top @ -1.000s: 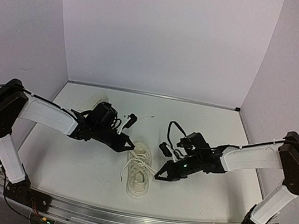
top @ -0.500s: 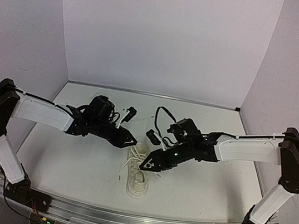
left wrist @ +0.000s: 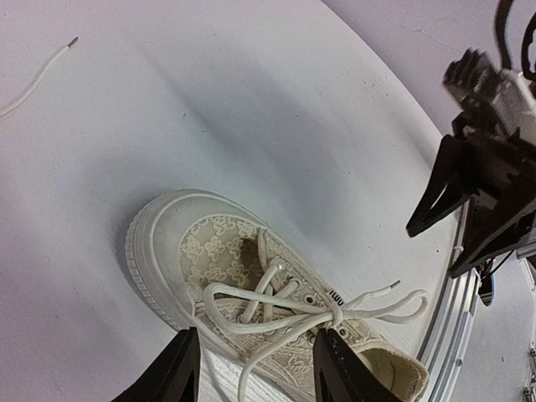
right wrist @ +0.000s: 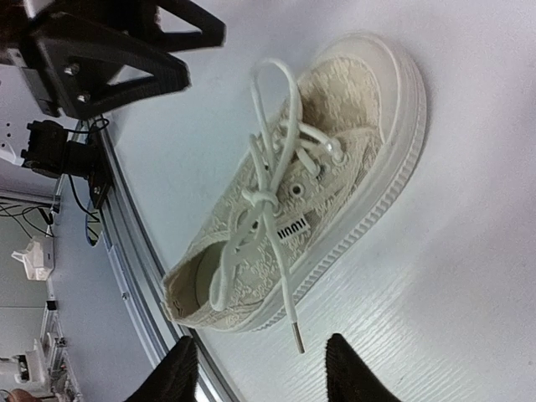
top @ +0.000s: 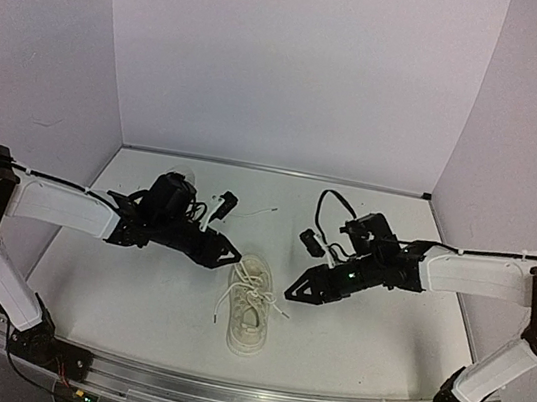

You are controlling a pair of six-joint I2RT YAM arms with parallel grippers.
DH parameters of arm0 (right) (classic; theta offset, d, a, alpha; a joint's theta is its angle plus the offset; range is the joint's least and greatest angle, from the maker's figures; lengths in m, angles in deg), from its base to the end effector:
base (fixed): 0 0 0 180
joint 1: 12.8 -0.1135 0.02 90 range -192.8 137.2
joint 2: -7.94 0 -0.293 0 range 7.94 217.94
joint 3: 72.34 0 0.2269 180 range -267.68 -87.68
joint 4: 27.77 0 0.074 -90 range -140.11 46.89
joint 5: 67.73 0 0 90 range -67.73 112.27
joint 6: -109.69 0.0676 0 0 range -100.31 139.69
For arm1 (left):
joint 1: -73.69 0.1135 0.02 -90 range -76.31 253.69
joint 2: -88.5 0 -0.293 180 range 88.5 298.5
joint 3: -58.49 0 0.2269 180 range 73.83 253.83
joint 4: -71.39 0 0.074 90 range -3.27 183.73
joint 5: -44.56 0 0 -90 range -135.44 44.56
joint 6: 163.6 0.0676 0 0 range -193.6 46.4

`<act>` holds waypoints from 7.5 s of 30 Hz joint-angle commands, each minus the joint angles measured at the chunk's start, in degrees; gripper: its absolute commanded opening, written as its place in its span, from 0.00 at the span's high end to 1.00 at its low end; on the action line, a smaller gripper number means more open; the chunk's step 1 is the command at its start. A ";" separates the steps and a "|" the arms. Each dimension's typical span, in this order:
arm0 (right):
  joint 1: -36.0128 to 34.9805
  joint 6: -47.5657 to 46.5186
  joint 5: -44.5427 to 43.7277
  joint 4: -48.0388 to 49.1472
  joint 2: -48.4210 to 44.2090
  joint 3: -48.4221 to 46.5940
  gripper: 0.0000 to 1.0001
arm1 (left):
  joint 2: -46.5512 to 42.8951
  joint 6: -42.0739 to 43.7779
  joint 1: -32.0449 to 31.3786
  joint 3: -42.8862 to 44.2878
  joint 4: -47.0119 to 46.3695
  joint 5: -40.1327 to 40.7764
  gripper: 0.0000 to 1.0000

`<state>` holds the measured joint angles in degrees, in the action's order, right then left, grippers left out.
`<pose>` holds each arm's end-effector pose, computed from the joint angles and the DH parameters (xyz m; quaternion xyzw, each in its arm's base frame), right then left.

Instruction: Tie the shoes

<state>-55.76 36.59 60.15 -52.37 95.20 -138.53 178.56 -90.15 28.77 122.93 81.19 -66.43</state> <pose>0.1962 0.2394 0.2335 -0.3168 0.8258 0.4386 0.1593 0.2213 -0.2549 0.2289 0.2951 0.8267 -0.3695 0.3048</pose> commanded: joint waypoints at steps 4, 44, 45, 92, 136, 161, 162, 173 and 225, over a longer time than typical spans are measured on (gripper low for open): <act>-0.29 -3.30 1.99 1.63 6.24 -1.10 0.61 | -0.94 -0.64 0.38 0.70 -1.02 0.22 0.51; -3.85 -0.90 2.34 4.06 6.11 5.65 1.00 | 3.86 -0.50 0.37 2.16 -1.64 0.13 0.53; -3.90 -0.82 2.28 4.07 5.90 6.10 1.00 | 3.94 -0.50 0.37 2.21 -1.59 0.08 0.53; -6.73 4.72 4.78 12.42 13.00 -2.64 0.65 | 16.55 0.73 -1.36 15.33 -0.59 -4.98 0.51; -7.34 4.99 2.86 10.19 8.37 4.45 1.00 | 10.59 2.51 -1.16 11.31 1.91 4.10 1.00; -7.37 1.75 -3.55 2.63 8.07 6.15 1.00 | 8.38 5.30 1.35 10.27 4.58 6.40 1.00; -7.36 1.44 -3.82 2.11 8.03 6.03 1.00 | 8.38 5.32 1.38 10.28 4.57 6.39 1.00; -7.37 -0.93 -7.56 -2.34 8.10 5.57 1.00 | 8.50 6.63 1.94 10.98 5.19 6.28 1.00; -2.98 8.01 -11.51 6.86 0.31 12.87 1.00 | 0.69 1.72 5.11 1.97 2.30 5.51 1.00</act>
<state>-61.60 45.19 50.07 -34.90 95.91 -124.80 184.25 -87.46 29.88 125.98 84.69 -66.84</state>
